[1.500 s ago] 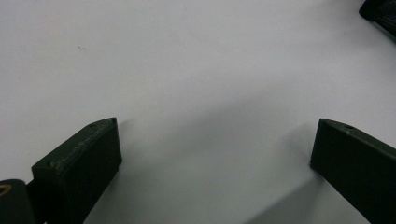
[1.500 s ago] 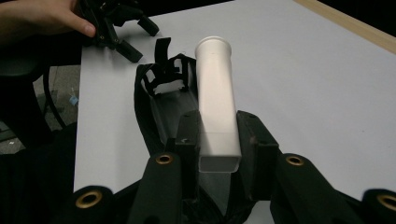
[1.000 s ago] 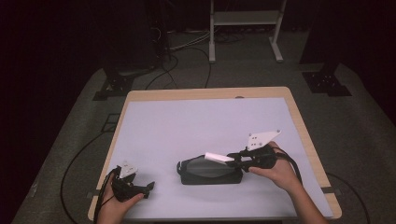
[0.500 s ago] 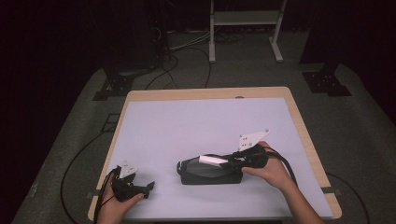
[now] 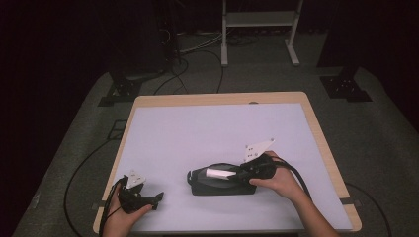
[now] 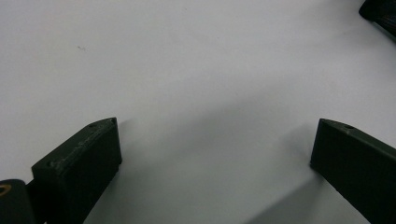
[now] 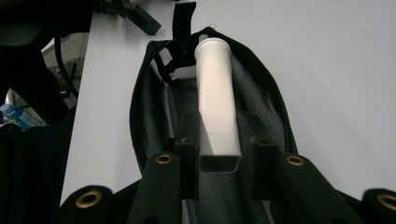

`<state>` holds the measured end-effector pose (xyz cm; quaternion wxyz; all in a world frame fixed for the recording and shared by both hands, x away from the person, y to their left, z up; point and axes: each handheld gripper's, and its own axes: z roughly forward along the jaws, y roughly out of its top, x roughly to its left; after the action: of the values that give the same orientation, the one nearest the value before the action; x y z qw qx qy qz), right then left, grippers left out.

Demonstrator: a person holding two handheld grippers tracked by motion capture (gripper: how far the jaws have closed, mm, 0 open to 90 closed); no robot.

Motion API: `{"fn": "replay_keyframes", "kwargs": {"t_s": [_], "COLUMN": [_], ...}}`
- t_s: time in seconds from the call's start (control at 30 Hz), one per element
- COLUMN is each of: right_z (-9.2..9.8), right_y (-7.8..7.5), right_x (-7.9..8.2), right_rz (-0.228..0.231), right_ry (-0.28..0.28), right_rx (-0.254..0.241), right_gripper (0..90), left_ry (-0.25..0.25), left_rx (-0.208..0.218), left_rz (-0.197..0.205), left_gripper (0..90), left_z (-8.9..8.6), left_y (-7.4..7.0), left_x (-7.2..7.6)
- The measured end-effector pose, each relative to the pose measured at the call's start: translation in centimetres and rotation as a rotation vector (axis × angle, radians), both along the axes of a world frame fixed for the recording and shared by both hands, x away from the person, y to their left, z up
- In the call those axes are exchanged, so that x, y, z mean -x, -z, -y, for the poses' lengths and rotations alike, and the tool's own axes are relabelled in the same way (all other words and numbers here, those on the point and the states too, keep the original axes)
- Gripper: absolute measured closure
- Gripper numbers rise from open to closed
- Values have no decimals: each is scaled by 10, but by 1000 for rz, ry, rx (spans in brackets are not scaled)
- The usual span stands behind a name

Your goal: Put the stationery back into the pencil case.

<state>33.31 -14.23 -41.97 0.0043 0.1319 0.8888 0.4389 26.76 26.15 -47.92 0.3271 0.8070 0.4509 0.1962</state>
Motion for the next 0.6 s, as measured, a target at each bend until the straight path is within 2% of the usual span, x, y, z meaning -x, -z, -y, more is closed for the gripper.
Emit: {"fn": "replay_keyframes", "kwargs": {"t_s": [0.6], "right_z": [-9], "right_y": [5], "right_x": [0], "right_rz": [6], "right_ry": [-19], "right_rx": [11], "right_gripper": [701], "left_ry": [1], "left_rx": [-1], "left_rz": [-1], "left_gripper": [8], "left_z": [0], "left_y": [0], "left_x": [0]}}
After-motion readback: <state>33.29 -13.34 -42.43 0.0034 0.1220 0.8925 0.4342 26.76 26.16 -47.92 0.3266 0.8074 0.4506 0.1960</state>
